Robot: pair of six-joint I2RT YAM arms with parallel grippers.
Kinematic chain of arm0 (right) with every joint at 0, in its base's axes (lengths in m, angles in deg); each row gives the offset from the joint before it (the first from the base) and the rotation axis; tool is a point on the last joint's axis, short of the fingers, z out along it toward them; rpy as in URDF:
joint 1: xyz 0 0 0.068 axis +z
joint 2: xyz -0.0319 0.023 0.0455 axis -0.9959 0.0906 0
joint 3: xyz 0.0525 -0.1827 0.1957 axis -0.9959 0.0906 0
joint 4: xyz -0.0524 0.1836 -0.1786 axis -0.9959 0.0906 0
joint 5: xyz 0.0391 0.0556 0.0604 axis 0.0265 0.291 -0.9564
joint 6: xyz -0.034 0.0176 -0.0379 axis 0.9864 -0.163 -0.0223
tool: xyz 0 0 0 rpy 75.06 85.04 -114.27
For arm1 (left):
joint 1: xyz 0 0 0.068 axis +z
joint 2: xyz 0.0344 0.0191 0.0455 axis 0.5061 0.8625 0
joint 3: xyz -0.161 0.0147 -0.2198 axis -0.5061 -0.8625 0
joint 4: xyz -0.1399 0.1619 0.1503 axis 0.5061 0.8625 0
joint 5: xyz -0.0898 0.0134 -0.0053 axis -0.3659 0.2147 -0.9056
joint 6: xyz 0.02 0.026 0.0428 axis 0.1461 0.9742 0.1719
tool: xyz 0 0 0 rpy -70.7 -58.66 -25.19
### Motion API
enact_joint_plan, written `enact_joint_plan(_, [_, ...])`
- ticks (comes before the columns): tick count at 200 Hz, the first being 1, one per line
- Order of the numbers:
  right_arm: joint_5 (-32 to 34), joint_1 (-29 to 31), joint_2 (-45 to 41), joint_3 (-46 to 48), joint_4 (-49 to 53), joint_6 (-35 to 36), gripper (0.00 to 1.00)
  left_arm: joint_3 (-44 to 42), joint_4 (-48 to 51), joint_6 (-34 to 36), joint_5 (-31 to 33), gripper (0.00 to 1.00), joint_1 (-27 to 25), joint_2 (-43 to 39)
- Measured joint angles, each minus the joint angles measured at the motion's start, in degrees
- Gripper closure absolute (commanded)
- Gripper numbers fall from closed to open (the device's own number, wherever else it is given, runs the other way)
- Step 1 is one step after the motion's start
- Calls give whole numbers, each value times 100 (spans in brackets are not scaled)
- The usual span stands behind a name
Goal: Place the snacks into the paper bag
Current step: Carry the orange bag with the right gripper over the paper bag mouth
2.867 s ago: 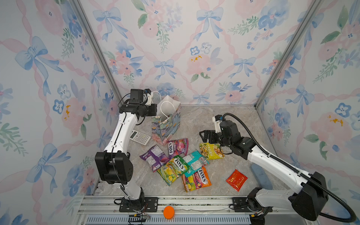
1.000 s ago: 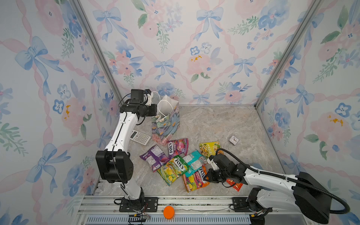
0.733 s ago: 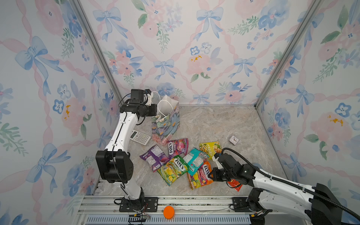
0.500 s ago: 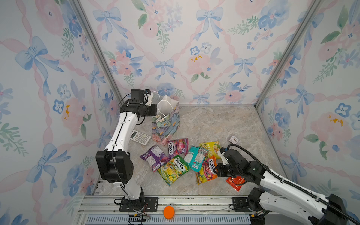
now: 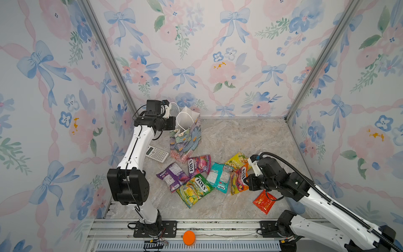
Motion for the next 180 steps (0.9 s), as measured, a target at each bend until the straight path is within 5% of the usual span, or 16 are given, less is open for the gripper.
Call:
enact_joint_plan(105, [350, -337, 1399, -1805, -710, 1121, 100, 0, 0, 0, -48, 100, 0, 0])
enact_joint_plan(180, [-136, -968, 2822, -3591, -1292, 1808, 100, 2, 0, 0, -341, 100, -7, 0])
